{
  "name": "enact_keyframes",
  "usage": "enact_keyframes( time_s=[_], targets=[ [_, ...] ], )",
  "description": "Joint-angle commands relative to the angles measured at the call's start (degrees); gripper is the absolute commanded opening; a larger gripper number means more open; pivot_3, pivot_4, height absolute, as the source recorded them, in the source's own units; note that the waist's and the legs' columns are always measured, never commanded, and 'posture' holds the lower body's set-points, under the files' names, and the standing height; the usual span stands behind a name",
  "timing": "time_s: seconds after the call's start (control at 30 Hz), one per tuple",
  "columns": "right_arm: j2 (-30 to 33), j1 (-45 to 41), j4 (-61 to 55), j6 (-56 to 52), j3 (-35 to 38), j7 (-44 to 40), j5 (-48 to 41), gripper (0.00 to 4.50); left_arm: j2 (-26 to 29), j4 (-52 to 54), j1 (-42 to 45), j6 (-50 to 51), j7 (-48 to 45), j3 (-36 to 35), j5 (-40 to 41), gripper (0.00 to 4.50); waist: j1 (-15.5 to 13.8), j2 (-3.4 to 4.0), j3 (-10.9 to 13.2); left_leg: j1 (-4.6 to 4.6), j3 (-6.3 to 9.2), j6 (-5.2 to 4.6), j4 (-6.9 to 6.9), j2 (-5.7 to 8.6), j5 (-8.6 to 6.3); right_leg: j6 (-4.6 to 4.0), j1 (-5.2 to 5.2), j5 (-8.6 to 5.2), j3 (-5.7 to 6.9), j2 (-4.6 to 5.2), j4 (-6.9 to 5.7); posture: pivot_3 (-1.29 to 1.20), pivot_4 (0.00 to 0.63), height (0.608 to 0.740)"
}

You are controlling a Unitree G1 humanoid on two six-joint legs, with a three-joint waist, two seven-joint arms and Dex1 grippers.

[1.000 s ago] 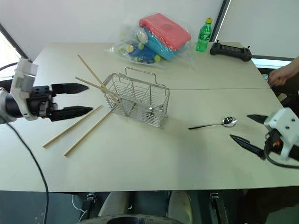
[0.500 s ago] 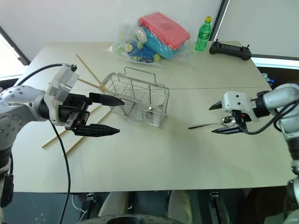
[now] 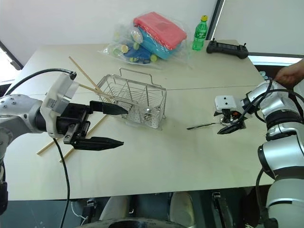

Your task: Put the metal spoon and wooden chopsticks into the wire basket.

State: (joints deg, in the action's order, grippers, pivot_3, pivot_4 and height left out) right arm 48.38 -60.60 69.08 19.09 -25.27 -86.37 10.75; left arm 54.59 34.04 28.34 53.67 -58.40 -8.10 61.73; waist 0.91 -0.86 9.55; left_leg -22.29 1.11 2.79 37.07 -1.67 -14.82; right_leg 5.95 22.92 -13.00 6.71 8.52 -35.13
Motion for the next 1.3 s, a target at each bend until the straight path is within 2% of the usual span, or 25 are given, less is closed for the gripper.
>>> enact_keyframes(
  time_s=[0.03,0.13,0.23,0.3,0.63,0.73,0.83,1.1,1.17,1.23,1.3],
  targets=[
    [-1.4,-2.4,1.9,-0.1,2.3,5.5,1.7,4.5,1.6,1.3,-0.7,-1.0,-0.7,-0.9,-0.5,4.47,0.1,0.0,0.0,0.01,0.0,0.0,0.0,0.0,0.0,0.0,0.0,0.0,0.0,0.0,0.0,0.0,0.15,0.678],
    [-2.4,-2.8,2.8,-0.6,3.3,7.4,2.7,4.5,1.5,0.7,0.1,-1.4,-0.7,-0.1,-0.8,4.47,0.0,0.0,0.0,0.01,0.0,0.01,0.02,0.0,0.01,-0.03,-0.01,0.02,0.0,0.0,-0.03,0.0,0.15,0.678],
    [-2.5,-2.6,2.8,-0.4,3.8,6.3,3.1,3.6,1.3,0.0,1.4,-1.5,-0.7,0.2,-0.7,4.5,-0.1,0.0,0.0,0.0,0.0,0.01,0.02,0.01,0.01,-0.03,-0.04,0.02,0.0,0.0,-0.01,0.0,0.15,0.678],
    [-2.4,-2.4,2.5,-0.2,3.9,4.8,3.5,2.67,1.2,-0.9,2.4,-1.4,-0.9,0.4,-0.8,4.5,-0.1,0.0,0.0,0.0,0.0,0.01,0.02,0.01,0.01,-0.03,-0.04,0.02,0.0,0.0,-0.01,0.0,0.15,0.678],
    [-2.6,-1.7,1.3,-1.2,4.4,-1.7,4.2,2.67,0.3,-3.6,5.1,-2.7,-2.0,1.7,-3.0,4.5,0.0,0.0,0.0,0.01,0.01,0.01,0.02,0.01,0.01,-0.02,-0.04,0.03,0.0,0.0,-0.02,0.0,0.15,0.678],
    [-2.8,-1.3,1.1,-1.3,4.9,-2.0,4.0,1.83,0.2,-4.2,5.7,-2.9,-2.2,1.9,-3.2,4.5,0.0,0.0,0.0,0.01,0.01,0.01,0.02,0.01,0.01,-0.03,-0.04,0.03,0.0,0.0,-0.02,0.0,0.15,0.678],
    [-2.9,-0.9,0.7,-1.0,5.2,-1.1,4.2,0.23,0.1,-4.7,6.0,-3.2,-2.4,2.1,-3.6,4.5,0.0,0.0,0.0,0.01,0.01,0.01,0.01,0.01,0.01,-0.02,-0.04,0.03,0.0,0.0,-0.02,0.0,0.15,0.678],
    [-1.6,0.9,-2.7,3.5,6.8,0.1,3.2,0.23,-0.7,-6.2,7.1,-4.2,-2.9,2.6,-5.4,4.5,0.0,-0.02,0.0,0.02,0.01,0.01,0.01,0.01,0.01,-0.01,-0.06,0.02,0.0,0.0,-0.02,0.0,0.15,0.678],
    [-0.9,1.9,-6.3,4.2,8.5,-2.1,0.8,0.23,-0.7,-6.7,7.4,-4.7,-3.1,2.5,-6.1,4.5,0.0,0.0,0.0,0.02,0.01,0.01,0.01,0.01,0.01,-0.01,-0.05,0.02,0.0,0.0,-0.03,0.0,0.15,0.678],
    [2.2,6.2,-17.7,0.4,9.7,-5.2,-7.1,0.23,-0.6,-7.6,7.5,-5.2,-3.2,2.1,-7.0,4.5,-0.1,0.01,0.0,0.02,0.01,0.01,0.01,0.01,0.01,-0.01,-0.05,0.03,0.0,0.0,-0.03,0.0,0.15,0.678],
    [9.3,15.1,-39.0,-11.1,10.8,-6.1,-20.8,0.23,-0.5,-9.0,7.8,-6.1,-3.2,1.3,-7.9,4.5,-0.5,0.11,0.1,0.01,0.03,0.01,0.0,0.0,0.01,-0.01,-0.07,0.03,0.0,0.01,-0.03,0.0,0.15,0.678]
  ],
)
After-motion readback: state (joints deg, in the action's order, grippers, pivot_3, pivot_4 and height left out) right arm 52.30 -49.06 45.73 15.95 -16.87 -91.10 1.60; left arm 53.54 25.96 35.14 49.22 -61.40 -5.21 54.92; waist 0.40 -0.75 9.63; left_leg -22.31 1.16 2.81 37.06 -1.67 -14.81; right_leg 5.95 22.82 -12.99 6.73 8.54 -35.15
